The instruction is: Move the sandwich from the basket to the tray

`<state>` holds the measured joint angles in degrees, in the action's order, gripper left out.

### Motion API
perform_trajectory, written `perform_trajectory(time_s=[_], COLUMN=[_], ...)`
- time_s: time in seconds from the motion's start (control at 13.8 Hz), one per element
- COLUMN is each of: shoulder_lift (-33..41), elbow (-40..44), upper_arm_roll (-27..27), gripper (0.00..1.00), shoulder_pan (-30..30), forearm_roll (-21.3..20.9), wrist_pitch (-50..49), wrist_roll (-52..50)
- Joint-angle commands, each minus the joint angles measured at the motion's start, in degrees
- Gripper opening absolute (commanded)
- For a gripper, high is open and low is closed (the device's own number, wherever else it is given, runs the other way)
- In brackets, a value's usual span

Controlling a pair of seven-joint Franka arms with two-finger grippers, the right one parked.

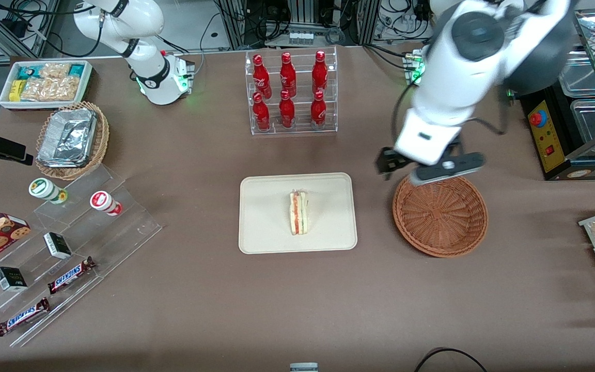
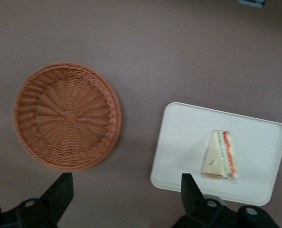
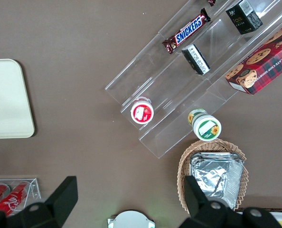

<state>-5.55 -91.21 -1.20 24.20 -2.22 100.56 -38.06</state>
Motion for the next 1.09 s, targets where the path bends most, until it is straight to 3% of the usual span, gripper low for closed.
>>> perform_trajectory(time_s=[0.0,0.44,1.02], shoulder_lift=[6.8,9.9,5.1], elbow=[-5.2,-6.2,0.3], upper_arm_roll=[-0.7,-0.7,-0.8], gripper=[1.0,1.0,1.0], shoulder_pan=[-4.9,-16.3,-22.3], forearm_roll=[-0.2,0.3,0.4], wrist_pitch=[-2.8,-6.3,-7.0], wrist_roll=[8.8,26.0,32.3])
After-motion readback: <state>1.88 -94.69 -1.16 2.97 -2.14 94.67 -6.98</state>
